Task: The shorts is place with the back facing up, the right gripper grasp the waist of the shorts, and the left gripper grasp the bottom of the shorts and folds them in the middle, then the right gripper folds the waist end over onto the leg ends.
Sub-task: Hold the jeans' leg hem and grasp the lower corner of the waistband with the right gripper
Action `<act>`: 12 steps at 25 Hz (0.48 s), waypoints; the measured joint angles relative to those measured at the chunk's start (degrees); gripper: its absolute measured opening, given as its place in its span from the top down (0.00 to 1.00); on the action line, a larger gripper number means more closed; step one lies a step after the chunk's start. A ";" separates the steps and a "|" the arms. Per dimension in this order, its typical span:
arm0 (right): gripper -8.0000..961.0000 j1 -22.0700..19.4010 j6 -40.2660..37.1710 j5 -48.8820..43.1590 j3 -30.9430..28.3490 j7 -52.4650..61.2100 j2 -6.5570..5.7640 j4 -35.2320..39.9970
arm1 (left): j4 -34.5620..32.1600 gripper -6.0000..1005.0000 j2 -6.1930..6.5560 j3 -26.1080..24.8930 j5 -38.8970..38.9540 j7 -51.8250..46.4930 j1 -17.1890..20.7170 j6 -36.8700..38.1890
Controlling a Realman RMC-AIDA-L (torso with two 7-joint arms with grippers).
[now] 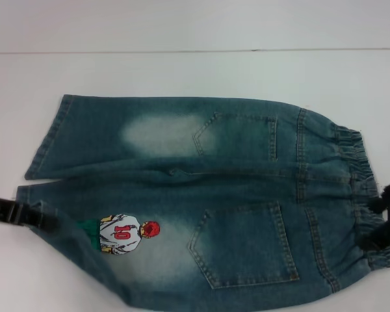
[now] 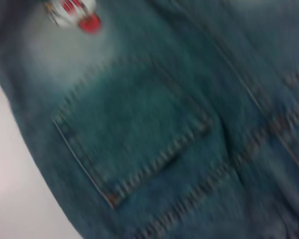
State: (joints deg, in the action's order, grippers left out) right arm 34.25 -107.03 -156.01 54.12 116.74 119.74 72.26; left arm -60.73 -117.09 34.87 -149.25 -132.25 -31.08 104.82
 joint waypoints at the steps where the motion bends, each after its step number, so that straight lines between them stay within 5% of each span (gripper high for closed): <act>1: 0.07 0.70 -0.57 -1.63 0.76 1.43 0.04 0.05 | 0.00 0.92 0.00 -0.08 0.24 0.39 -0.01 -0.66; 12: 0.07 3.58 -6.01 -7.17 6.38 11.38 0.23 -0.15 | 0.78 0.92 1.10 -0.22 0.69 1.86 -0.33 -6.04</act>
State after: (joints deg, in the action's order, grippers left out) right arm 37.83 -113.04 -163.18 60.51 128.12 119.97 72.11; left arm -59.95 -115.99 34.65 -148.55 -130.40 -31.41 98.79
